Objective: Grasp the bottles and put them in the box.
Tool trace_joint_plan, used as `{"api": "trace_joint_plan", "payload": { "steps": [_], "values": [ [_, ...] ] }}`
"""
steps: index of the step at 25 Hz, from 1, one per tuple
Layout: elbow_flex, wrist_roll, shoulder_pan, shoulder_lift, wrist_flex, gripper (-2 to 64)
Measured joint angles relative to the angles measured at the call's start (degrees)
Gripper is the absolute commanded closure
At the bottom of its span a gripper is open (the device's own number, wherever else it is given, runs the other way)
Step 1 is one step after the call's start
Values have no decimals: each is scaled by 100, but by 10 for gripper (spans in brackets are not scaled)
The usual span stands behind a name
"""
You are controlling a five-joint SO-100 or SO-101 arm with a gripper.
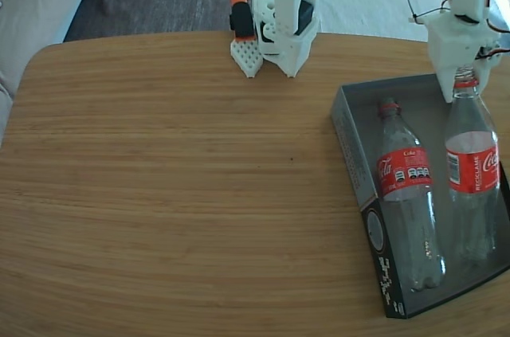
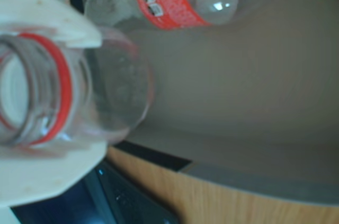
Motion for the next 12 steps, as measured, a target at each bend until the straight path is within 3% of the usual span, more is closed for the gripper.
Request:
{"api": "trace_joint_plan", "payload": {
  "steps": [12],
  "values": [
    [9,26,-9,-70,9,618]
  ]
}}
